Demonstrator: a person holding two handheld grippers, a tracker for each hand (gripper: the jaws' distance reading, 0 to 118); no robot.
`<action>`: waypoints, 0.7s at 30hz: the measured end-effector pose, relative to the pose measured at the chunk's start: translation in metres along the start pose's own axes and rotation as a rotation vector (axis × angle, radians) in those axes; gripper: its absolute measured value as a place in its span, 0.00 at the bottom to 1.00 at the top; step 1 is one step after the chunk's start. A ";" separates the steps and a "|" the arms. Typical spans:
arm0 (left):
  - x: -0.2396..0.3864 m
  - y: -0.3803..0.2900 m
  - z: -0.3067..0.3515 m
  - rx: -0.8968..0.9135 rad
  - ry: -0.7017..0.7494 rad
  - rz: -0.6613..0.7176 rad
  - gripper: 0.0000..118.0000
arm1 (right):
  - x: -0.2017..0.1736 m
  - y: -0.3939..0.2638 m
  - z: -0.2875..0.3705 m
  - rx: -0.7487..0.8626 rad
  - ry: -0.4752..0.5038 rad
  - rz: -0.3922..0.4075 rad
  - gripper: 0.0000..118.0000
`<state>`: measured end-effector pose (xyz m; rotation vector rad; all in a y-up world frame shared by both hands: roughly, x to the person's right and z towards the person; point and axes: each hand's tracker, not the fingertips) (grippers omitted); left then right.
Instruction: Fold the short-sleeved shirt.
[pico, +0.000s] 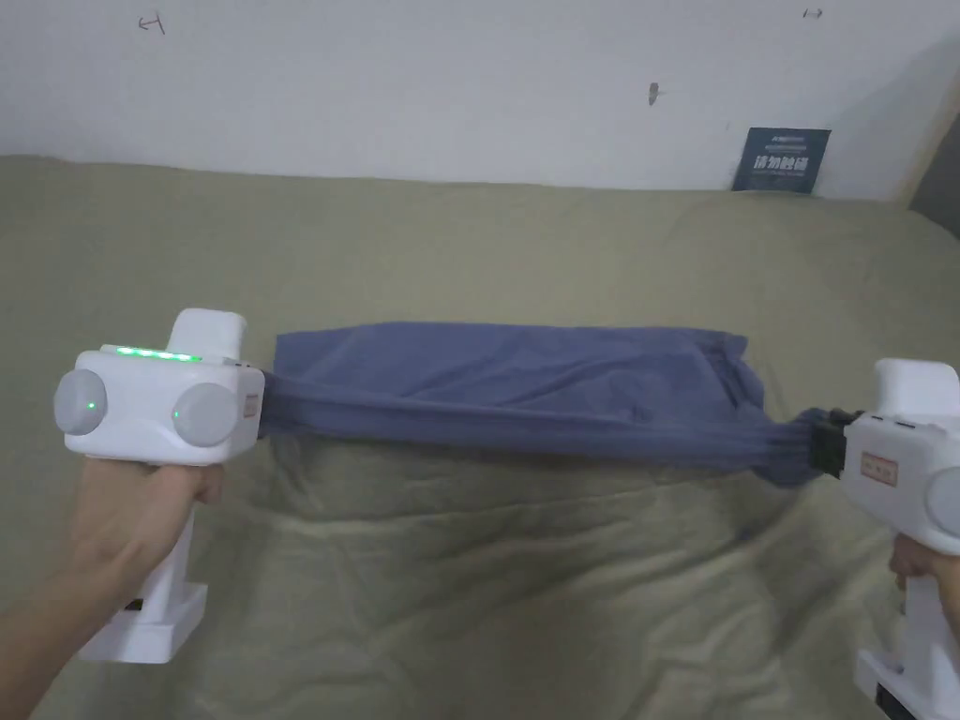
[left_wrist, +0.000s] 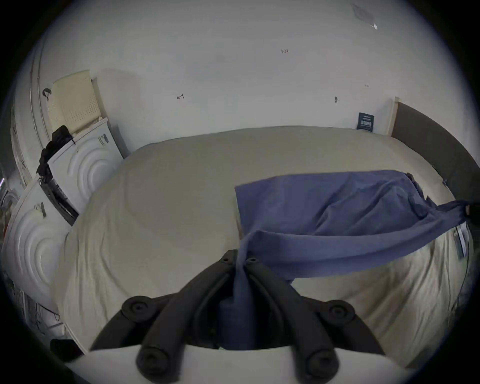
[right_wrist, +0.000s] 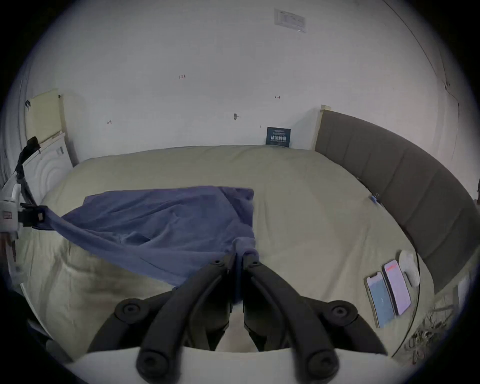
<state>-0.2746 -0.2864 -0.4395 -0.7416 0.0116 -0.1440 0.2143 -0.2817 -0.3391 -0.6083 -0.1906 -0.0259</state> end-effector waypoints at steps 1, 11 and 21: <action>-0.002 -0.012 0.012 -0.002 -0.006 -0.001 0.02 | 0.002 -0.011 0.013 -0.011 0.007 0.006 0.08; -0.024 -0.158 0.108 -0.080 -0.072 0.038 0.02 | 0.014 -0.138 0.114 -0.101 0.052 0.023 0.08; -0.028 -0.192 0.100 -0.149 -0.091 0.076 0.02 | 0.015 -0.177 0.103 -0.192 0.034 0.022 0.08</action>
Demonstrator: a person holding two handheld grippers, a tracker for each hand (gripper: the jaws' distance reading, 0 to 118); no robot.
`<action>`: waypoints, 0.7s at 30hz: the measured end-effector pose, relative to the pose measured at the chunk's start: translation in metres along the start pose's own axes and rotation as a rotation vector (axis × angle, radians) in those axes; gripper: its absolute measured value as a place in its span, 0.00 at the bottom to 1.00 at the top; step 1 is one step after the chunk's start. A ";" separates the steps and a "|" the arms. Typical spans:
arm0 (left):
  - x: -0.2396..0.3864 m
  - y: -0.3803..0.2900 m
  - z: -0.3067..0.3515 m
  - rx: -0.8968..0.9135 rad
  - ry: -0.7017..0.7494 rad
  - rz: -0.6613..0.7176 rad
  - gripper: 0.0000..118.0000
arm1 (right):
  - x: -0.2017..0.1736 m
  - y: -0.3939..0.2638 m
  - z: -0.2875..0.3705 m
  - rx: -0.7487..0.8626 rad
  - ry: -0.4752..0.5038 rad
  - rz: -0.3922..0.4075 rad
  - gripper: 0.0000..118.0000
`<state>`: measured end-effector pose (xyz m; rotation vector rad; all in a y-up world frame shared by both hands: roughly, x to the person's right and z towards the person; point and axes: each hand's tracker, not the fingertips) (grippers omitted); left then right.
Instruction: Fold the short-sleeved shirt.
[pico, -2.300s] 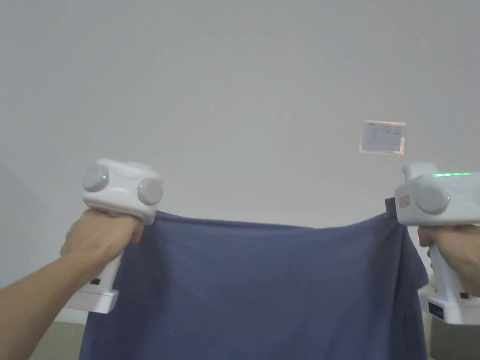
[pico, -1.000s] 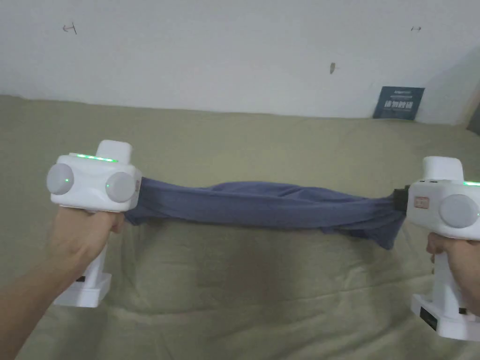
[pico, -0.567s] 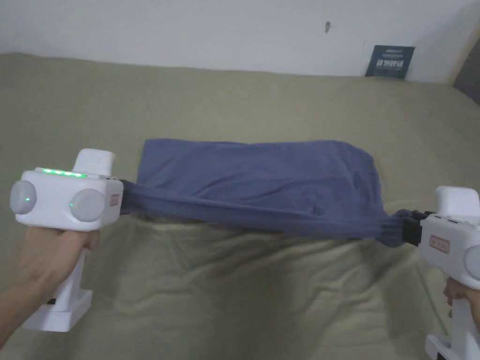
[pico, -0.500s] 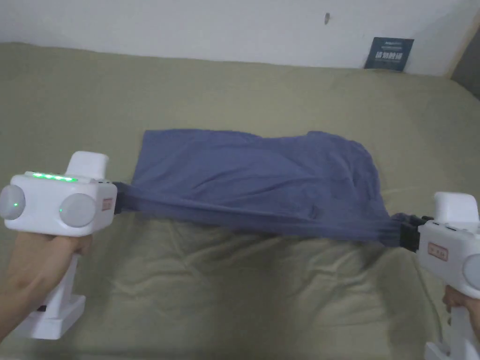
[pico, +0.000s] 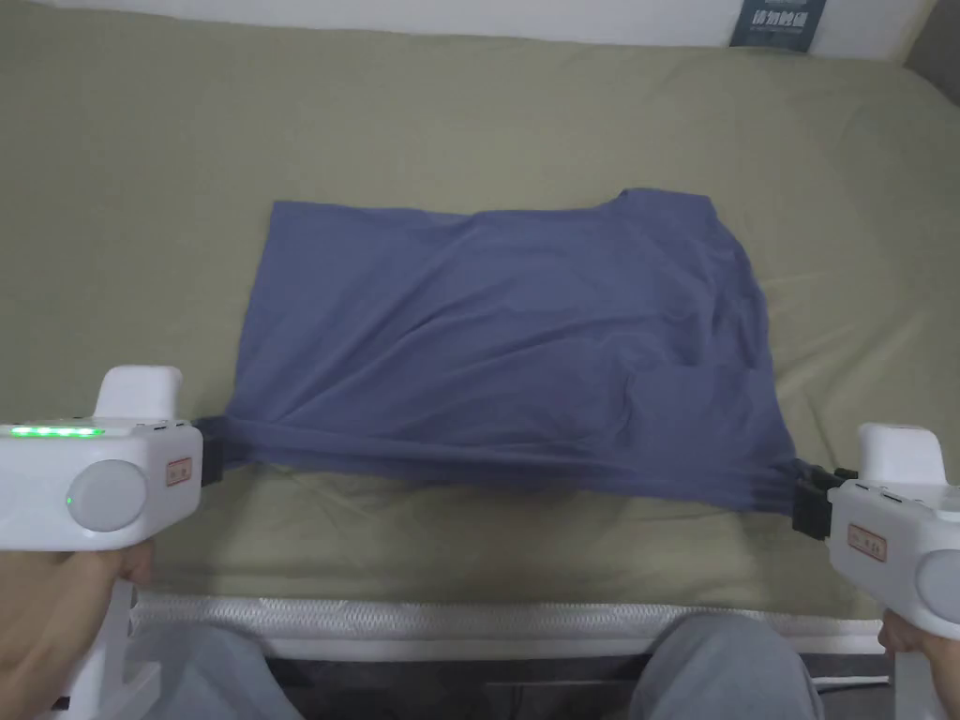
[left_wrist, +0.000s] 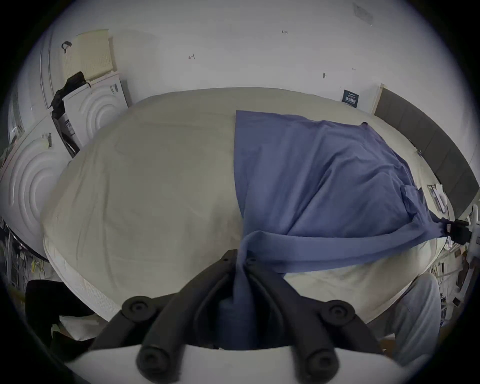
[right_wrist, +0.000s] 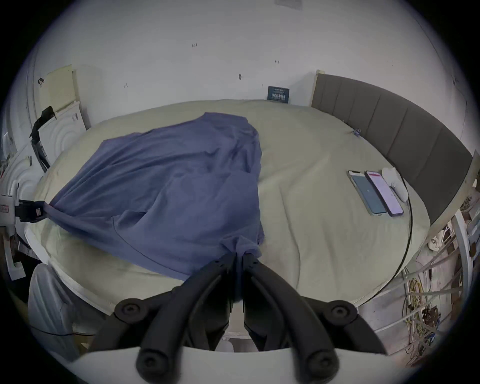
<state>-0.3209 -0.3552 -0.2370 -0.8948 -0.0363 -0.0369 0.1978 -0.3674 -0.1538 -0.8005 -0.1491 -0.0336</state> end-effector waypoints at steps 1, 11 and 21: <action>0.001 0.000 -0.002 -0.011 0.002 -0.014 0.02 | 0.000 0.000 -0.004 -0.018 0.000 0.004 0.08; 0.013 0.002 0.031 0.018 0.000 -0.109 1.00 | -0.016 0.012 0.027 0.009 -0.017 0.001 0.94; 0.000 -0.013 0.038 -0.080 -0.094 0.035 0.00 | -0.046 0.006 0.028 -0.023 0.095 0.020 0.06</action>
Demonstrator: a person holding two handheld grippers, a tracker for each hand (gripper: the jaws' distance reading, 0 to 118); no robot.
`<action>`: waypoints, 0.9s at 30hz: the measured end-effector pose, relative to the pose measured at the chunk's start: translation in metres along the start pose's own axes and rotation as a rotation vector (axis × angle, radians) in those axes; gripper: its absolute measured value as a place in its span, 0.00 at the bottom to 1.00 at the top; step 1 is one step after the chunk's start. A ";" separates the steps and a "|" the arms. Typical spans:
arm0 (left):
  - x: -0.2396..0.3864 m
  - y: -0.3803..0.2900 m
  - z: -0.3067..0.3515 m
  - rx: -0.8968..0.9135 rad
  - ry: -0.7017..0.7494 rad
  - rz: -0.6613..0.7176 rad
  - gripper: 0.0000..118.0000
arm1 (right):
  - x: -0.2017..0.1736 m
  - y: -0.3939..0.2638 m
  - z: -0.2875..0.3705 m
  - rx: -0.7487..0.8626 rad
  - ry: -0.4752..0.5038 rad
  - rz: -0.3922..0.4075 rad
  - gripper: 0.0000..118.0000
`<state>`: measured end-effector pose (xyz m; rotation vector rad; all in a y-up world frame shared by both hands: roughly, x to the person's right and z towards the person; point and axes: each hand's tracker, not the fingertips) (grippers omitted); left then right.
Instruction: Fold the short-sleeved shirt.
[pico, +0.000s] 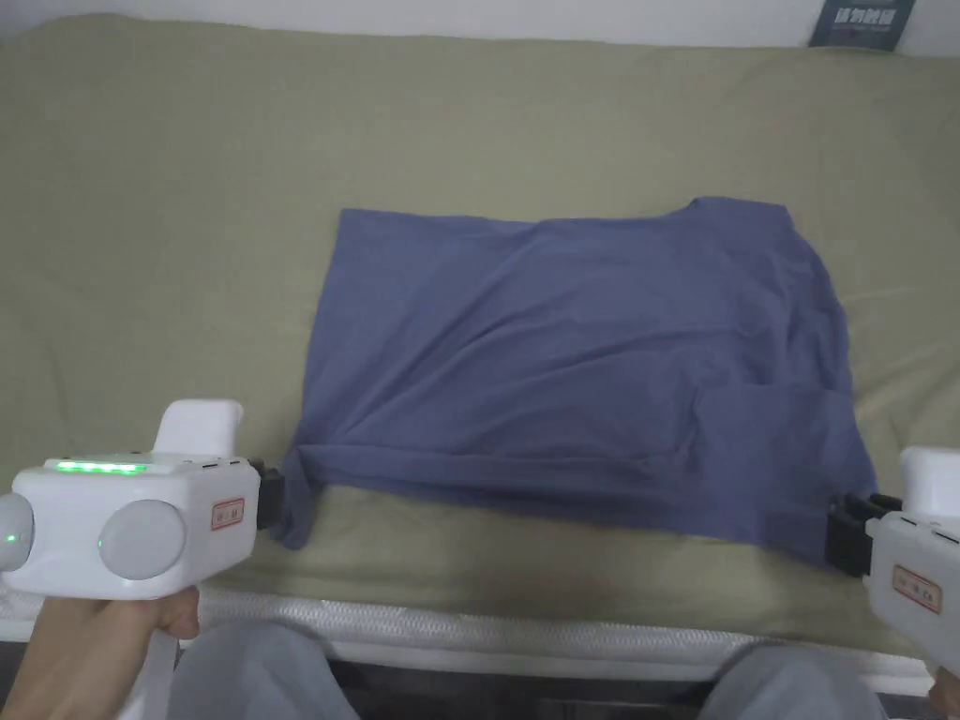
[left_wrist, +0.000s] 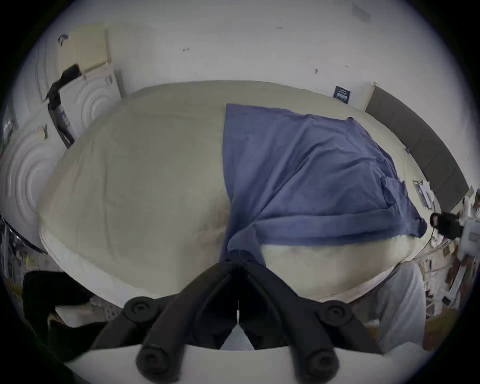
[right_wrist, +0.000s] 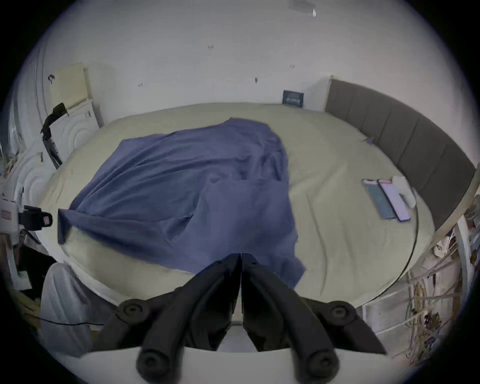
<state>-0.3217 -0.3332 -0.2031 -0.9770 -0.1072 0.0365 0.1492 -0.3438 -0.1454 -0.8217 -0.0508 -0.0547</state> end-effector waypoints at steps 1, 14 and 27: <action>-0.004 -0.004 -0.001 -0.005 -0.006 0.002 0.00 | 0.000 -0.002 -0.001 0.011 -0.010 -0.002 0.06; 0.010 -0.017 -0.035 -0.052 0.056 -0.060 0.86 | 0.018 -0.004 -0.004 -0.027 -0.042 -0.010 0.06; -0.010 -0.001 -0.042 -0.044 0.038 0.003 0.02 | 0.052 0.003 -0.055 -0.189 -0.018 -0.047 0.46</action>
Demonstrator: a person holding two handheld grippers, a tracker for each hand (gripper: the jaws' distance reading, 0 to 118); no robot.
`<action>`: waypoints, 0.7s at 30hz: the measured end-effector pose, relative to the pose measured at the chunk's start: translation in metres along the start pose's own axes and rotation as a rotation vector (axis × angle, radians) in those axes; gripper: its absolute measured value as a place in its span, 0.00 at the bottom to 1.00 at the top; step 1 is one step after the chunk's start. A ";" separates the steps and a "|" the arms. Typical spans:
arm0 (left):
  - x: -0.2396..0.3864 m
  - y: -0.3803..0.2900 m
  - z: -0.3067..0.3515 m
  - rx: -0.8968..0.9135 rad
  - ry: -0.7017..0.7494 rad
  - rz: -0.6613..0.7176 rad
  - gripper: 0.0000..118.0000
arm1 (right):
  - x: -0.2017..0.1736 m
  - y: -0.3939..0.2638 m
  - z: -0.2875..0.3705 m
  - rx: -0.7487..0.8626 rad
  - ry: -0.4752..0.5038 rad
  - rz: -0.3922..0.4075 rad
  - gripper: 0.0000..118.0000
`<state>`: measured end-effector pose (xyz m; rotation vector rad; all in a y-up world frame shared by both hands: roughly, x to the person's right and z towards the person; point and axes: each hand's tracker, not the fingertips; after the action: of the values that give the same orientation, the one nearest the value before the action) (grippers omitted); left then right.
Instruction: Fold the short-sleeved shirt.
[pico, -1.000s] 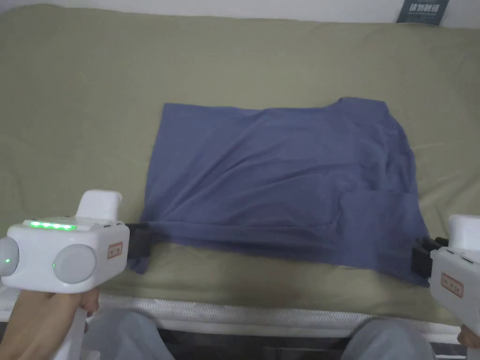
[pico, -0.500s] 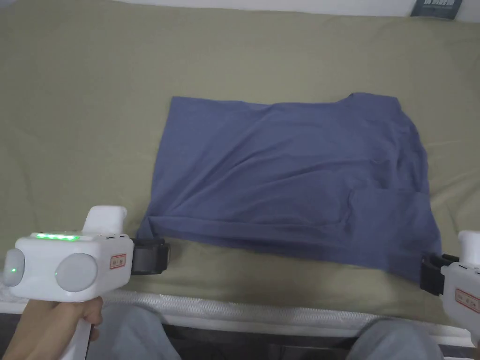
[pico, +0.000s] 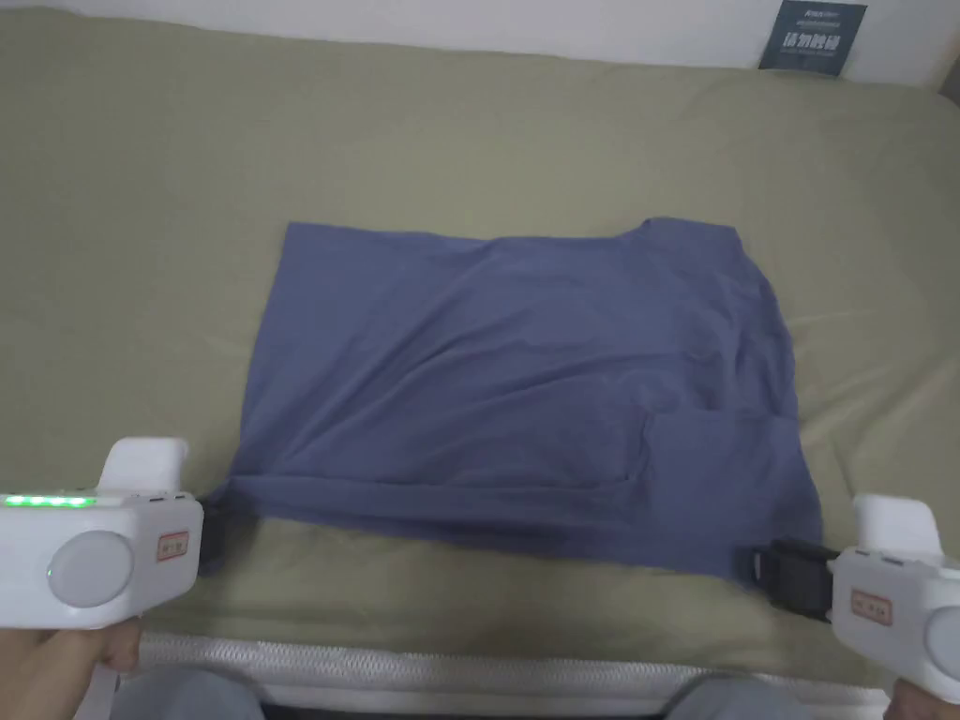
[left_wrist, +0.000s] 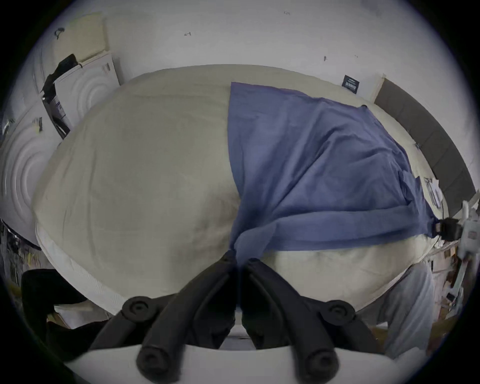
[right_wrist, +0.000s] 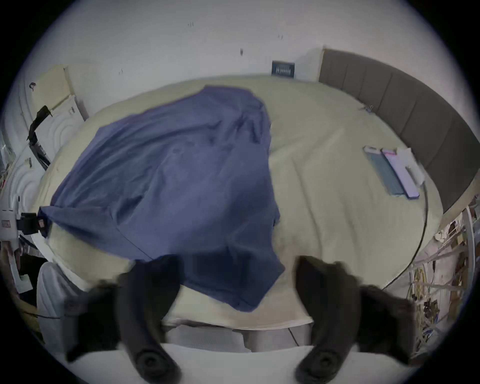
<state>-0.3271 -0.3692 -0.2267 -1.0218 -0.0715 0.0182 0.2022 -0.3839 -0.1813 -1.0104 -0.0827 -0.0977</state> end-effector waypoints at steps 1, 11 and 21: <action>-0.001 0.000 0.000 -0.001 0.000 0.005 0.02 | 0.002 0.001 -0.004 0.007 0.014 0.015 0.13; -0.002 0.066 0.015 0.085 0.000 -0.047 0.02 | 0.001 0.061 0.030 0.178 -0.016 0.056 0.10; 0.008 0.186 -0.052 0.108 0.005 -0.058 0.02 | -0.003 0.194 -0.043 0.167 -0.077 0.115 0.10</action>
<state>-0.3120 -0.3166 -0.4119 -0.9118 -0.0947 -0.0332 0.2234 -0.3177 -0.3671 -0.8502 -0.1010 0.0524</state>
